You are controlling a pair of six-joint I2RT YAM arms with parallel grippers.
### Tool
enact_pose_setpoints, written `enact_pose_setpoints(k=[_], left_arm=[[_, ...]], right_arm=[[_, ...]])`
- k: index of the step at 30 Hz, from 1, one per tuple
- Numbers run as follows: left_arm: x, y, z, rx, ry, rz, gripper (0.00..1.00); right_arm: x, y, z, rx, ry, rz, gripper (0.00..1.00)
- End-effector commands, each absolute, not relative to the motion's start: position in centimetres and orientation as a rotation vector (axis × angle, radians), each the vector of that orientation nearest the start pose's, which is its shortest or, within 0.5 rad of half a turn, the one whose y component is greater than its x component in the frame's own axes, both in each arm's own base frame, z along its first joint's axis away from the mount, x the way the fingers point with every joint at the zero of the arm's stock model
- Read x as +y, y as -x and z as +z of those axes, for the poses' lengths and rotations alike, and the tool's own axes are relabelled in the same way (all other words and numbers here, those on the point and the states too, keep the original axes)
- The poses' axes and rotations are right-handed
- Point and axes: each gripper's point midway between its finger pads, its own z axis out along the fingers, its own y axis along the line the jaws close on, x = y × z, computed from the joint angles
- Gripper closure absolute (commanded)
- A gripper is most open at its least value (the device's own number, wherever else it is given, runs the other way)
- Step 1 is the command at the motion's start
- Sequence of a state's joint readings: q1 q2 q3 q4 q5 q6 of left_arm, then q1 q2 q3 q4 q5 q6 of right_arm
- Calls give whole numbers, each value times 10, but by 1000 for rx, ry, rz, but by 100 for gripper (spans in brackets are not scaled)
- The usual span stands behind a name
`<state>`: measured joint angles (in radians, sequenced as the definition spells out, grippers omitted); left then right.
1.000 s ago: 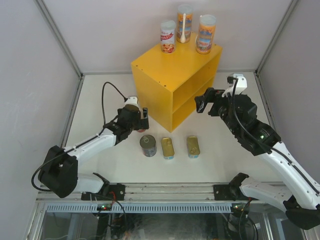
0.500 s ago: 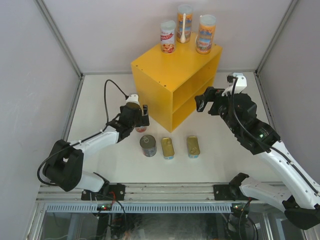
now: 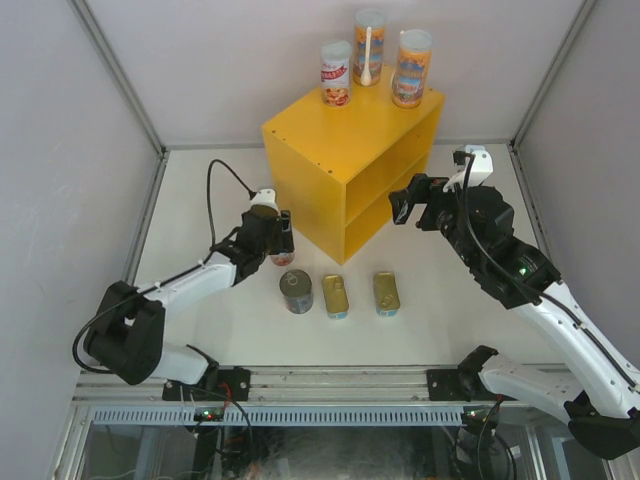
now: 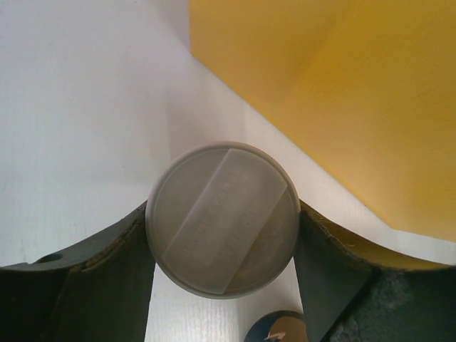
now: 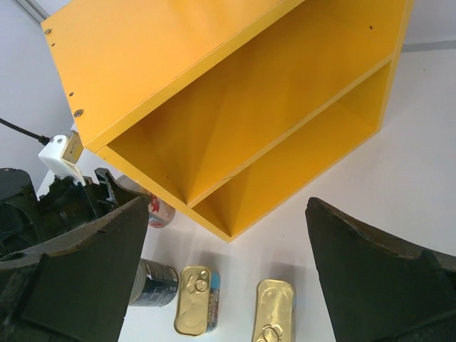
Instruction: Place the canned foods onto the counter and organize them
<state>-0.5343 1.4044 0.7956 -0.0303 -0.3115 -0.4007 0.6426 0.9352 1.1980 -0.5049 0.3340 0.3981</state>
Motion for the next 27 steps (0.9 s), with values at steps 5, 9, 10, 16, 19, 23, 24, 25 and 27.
enact_pose_setpoints(k=[5,9,10,16,19,23,24,25,27], left_arm=[[-161,-348,193,1972,47,-301,100],[-154,-333,238,1897,31,-329,100],[-151,-329,249,1881,28,-333,100],[-132,-296,312,1789,2,-346,100],[-122,-279,347,1734,0,-356,100],[-115,-260,398,1661,-34,-378,100],[-115,-256,413,1639,-44,-390,100],[-116,-252,425,1626,-60,-401,100],[-118,-246,451,1596,-83,-420,100]], right_arm=[[150,-279,378,1736,-18,441,10],[150,-280,384,1713,-20,445,10],[150,-280,385,1708,-21,448,10],[151,-279,387,1704,-28,461,10],[151,-277,403,1668,-35,480,10],[152,-276,411,1652,-28,471,11],[152,-276,413,1648,-26,469,11],[152,-275,414,1645,-20,467,11],[152,-273,419,1634,-10,465,11]])
